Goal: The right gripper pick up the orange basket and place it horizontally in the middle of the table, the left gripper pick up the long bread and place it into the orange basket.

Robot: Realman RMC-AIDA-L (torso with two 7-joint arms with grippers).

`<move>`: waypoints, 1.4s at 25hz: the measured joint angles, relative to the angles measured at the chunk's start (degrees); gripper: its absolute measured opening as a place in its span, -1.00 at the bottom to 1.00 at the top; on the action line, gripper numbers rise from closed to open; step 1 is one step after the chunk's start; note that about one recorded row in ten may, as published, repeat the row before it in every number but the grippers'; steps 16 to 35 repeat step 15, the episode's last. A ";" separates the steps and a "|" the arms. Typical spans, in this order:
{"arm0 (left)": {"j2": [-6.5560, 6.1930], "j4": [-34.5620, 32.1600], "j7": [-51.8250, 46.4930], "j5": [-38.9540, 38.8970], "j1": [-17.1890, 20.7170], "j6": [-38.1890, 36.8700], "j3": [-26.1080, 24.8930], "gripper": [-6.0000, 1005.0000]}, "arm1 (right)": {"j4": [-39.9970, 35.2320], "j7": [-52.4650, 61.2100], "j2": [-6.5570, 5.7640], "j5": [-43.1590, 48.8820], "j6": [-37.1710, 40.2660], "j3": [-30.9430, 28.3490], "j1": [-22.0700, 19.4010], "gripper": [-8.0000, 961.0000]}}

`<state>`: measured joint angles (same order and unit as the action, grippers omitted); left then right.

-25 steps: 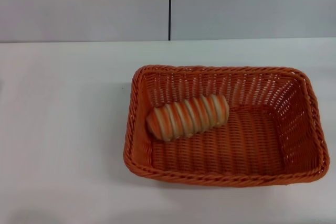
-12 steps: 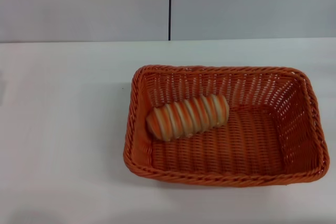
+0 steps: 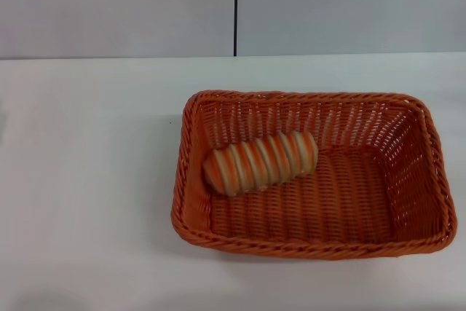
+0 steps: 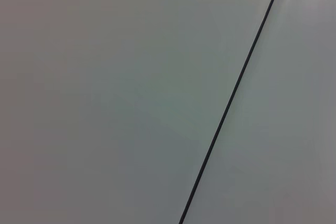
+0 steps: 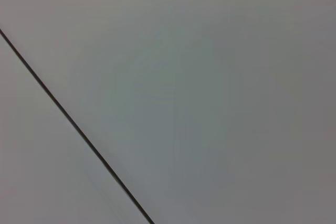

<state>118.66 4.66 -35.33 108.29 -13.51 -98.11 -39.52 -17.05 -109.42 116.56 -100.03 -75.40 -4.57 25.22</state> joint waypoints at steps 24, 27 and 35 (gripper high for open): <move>-0.10 0.71 -0.06 -0.10 0.23 0.10 0.05 0.72 | 0.09 0.00 0.07 -0.08 0.14 0.01 -0.07 0.19; -0.10 0.71 -0.06 -0.10 0.23 0.10 0.05 0.72 | 0.09 0.00 0.07 -0.08 0.14 0.01 -0.07 0.19; -0.10 0.71 -0.06 -0.10 0.23 0.10 0.05 0.72 | 0.09 0.00 0.07 -0.08 0.14 0.01 -0.07 0.19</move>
